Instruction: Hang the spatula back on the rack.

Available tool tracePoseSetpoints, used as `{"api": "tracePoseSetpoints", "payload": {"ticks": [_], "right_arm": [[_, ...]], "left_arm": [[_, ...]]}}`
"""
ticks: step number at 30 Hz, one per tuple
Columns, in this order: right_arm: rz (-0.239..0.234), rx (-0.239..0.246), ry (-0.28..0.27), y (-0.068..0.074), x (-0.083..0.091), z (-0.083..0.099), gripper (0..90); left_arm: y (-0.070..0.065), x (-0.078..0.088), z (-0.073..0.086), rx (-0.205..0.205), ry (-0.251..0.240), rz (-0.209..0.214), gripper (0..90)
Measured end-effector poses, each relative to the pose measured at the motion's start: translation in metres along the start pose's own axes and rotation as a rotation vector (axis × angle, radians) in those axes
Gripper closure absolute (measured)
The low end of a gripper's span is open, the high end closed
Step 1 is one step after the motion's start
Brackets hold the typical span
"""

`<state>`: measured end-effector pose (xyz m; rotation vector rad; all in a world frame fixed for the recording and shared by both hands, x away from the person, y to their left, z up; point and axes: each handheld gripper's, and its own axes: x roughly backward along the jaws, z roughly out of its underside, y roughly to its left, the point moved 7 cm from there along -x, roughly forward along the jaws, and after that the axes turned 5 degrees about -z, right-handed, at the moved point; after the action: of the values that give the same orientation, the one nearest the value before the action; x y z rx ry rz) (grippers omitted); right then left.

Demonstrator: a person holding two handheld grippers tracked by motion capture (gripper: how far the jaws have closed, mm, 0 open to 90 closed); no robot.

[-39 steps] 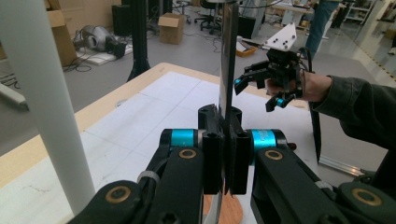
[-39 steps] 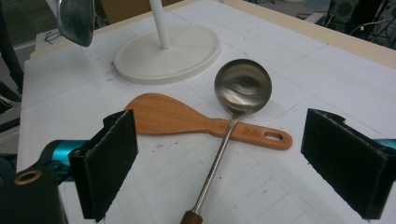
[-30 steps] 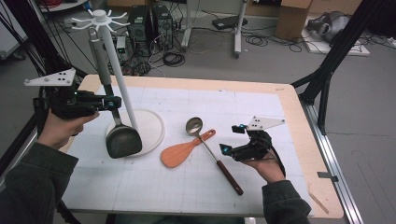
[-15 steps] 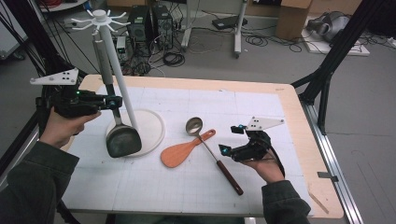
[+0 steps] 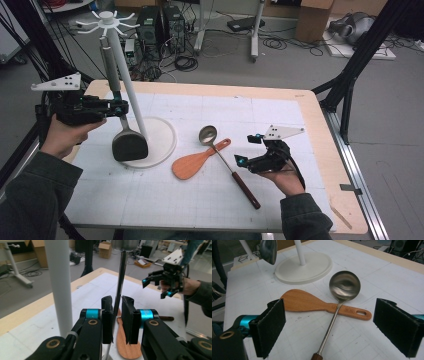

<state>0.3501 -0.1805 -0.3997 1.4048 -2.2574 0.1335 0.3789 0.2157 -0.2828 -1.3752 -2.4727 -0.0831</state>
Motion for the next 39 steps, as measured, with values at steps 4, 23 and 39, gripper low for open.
{"api": "tracePoseSetpoints", "payload": {"ticks": [4,23,39], "right_arm": [[0.003,-0.005,0.001,0.000,0.000,0.000,10.1],[0.017,-0.027,0.004,-0.007,0.005,0.005,10.2],[0.032,-0.039,-0.004,-0.011,0.010,0.010,10.2]], "left_arm": [[0.000,0.004,-0.002,-0.009,0.004,-0.023,75.4],[-0.008,0.028,-0.029,-0.079,0.030,-0.083,80.8],[-0.037,0.024,-0.065,-0.115,0.036,-0.021,89.7]]}}
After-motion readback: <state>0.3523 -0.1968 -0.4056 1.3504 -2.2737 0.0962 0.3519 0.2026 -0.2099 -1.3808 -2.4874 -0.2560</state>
